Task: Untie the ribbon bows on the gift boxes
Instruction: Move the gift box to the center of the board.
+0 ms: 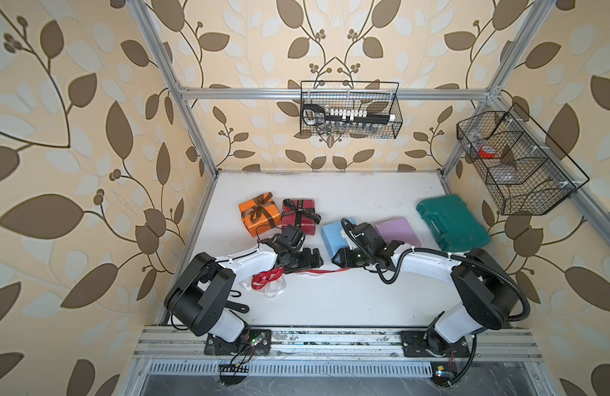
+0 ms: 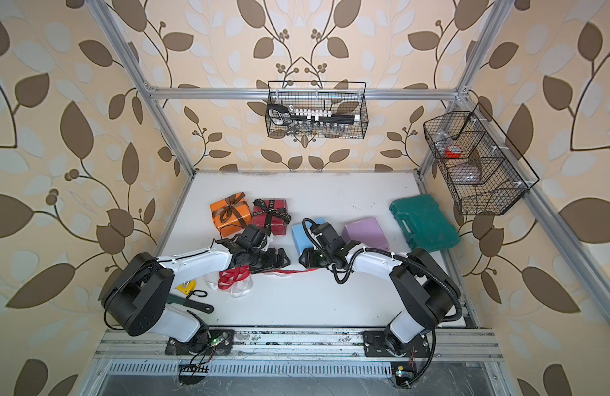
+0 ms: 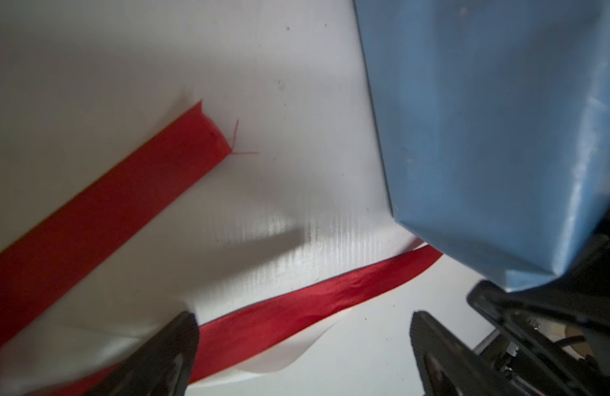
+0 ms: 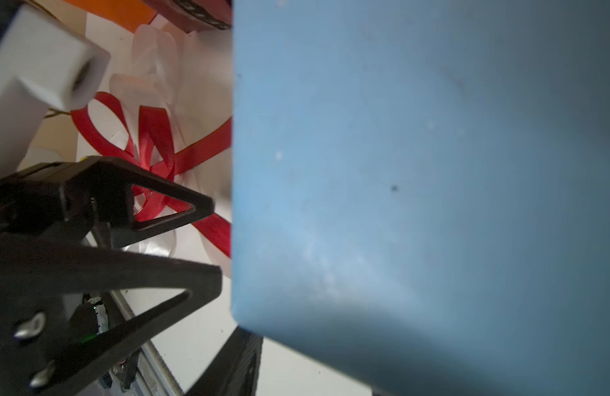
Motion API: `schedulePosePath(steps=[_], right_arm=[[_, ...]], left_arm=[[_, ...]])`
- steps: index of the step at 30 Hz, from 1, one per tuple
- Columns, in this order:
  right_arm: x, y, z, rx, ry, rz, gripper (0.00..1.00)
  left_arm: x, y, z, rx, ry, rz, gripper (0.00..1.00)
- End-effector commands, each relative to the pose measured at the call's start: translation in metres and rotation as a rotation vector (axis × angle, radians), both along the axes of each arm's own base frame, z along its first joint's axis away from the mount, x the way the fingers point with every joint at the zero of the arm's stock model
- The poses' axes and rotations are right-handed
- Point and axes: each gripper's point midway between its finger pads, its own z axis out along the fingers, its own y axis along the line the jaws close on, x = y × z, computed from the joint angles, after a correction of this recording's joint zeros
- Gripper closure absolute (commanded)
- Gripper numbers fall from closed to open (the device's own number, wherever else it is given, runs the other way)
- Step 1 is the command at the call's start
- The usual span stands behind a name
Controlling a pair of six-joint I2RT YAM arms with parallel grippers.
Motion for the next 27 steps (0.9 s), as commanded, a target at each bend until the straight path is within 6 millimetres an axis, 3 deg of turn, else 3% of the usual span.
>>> schedulePosePath(steps=[1, 10, 17, 27], right_arm=[[0.036, -0.009, 0.011, -0.01, -0.085, -0.067, 0.51], [0.096, -0.019, 0.022, -0.032, -0.164, -0.152, 0.49], [0.147, -0.014, 0.011, -0.037, -0.166, -0.237, 0.49], [0.211, -0.034, 0.007, -0.03, -0.17, -0.361, 0.46]], left_arm=[[-0.031, 0.032, -0.044, 0.156, 0.118, 0.007, 0.01], [-0.042, 0.054, -0.052, 0.228, 0.132, 0.007, 0.01], [-0.047, 0.058, -0.053, 0.241, 0.14, 0.0, 0.01], [-0.051, 0.065, -0.051, 0.27, 0.136, -0.006, 0.01]])
